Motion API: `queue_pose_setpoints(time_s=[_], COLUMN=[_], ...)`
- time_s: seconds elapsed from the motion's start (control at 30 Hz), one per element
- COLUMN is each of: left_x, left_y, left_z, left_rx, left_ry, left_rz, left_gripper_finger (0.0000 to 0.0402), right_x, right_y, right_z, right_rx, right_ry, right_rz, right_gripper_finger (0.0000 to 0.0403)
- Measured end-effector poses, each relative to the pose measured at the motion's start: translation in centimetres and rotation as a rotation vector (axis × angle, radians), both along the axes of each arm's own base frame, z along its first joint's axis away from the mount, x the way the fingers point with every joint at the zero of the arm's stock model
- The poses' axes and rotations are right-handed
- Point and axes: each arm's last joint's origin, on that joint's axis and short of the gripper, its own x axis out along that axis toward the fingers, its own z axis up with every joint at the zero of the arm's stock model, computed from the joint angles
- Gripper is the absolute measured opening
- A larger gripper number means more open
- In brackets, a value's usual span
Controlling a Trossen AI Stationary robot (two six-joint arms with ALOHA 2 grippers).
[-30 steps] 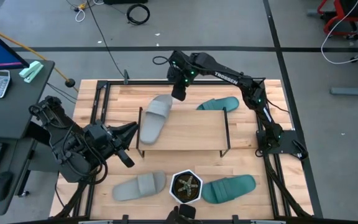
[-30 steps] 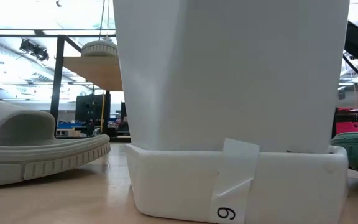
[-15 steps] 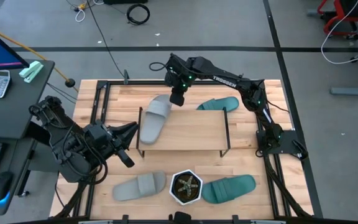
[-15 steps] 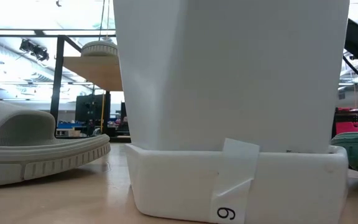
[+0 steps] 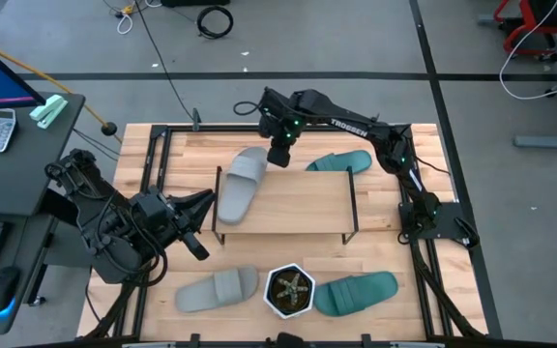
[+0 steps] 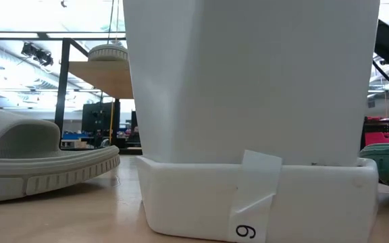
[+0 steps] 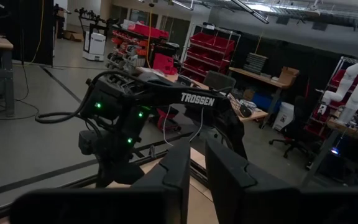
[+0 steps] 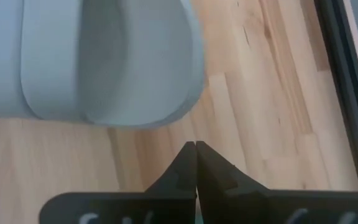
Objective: Pick and place slides into the shelf
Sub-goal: Put the top gray slide on the shelf
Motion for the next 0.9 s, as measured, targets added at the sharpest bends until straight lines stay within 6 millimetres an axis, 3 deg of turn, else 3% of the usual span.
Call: queue_pose_setpoints(time_s=[0.37,0.9], left_x=[0.0,0.0], left_y=[0.0,0.0], left_z=[0.0,0.0], left_rx=[-0.001,0.001], left_ry=[0.000,0.001], left_rz=[0.000,0.000], left_gripper_finger=[0.0056,0.0060], right_x=[0.8,1.8], right_y=[1.8,2.5], right_z=[-4.0,-3.7], right_rx=[0.002,-0.026], right_ry=[0.107,0.036], right_rz=[0.023,0.031], right_gripper_finger=[0.0000,0.0000])
